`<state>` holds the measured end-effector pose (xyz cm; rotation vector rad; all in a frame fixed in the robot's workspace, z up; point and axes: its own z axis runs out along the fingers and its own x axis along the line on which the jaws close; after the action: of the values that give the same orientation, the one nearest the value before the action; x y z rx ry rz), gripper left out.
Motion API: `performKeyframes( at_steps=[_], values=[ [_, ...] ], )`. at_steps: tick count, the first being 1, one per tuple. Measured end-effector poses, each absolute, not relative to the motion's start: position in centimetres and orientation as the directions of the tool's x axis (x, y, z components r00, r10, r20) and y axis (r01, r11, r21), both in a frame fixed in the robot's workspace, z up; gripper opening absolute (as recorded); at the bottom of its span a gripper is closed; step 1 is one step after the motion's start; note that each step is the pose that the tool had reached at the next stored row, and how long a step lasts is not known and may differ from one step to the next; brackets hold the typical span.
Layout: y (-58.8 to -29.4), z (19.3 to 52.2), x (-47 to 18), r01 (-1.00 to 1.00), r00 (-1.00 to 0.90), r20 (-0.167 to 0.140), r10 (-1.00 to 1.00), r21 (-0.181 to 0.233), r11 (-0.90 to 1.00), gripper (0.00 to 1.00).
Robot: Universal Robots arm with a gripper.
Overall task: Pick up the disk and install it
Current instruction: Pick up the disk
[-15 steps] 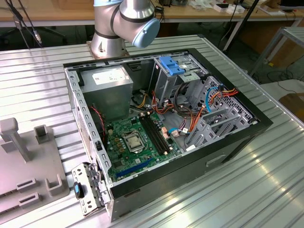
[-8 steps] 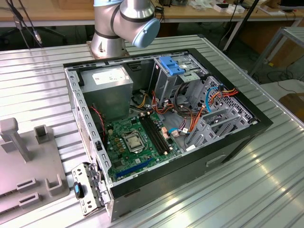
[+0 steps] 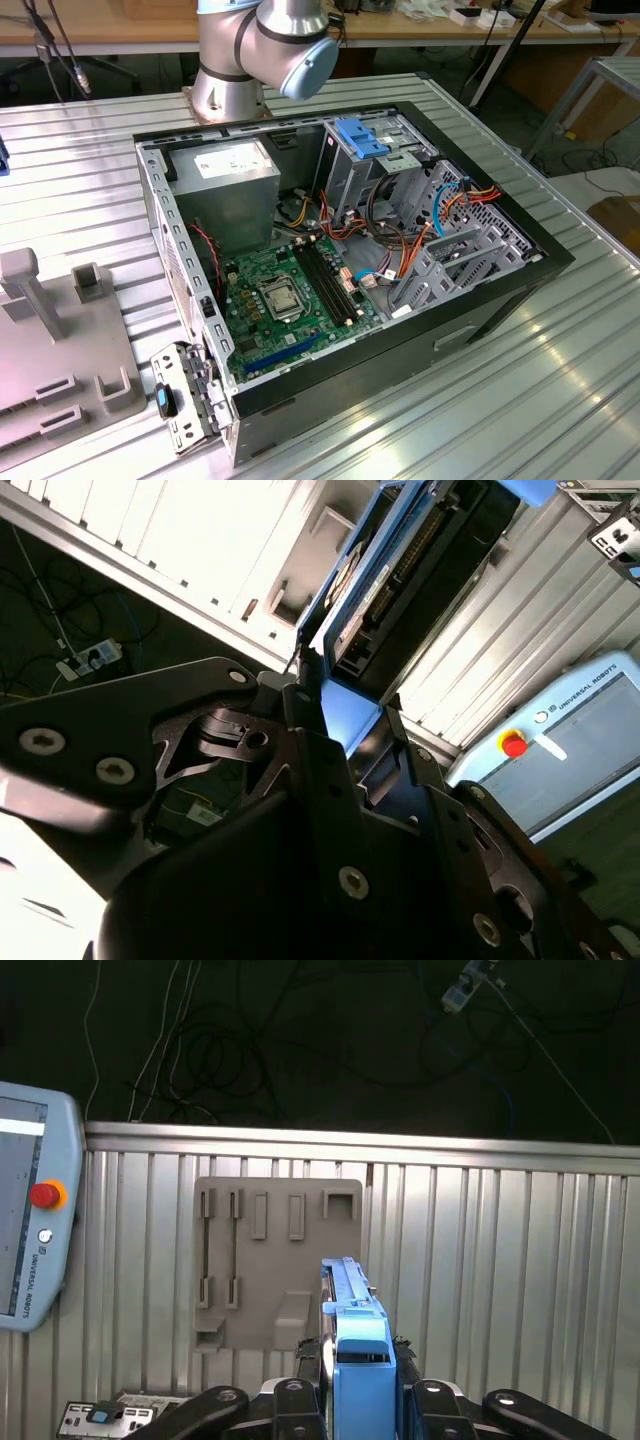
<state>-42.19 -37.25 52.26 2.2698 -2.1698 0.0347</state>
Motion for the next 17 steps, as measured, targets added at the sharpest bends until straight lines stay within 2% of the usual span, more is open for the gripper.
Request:
performKeyframes(
  at_steps=[17],
  values=[
    [-37.2,51.8,-37.4,-0.999,0.029,0.017,-0.999,-0.014,-0.029,0.37]
  ],
)
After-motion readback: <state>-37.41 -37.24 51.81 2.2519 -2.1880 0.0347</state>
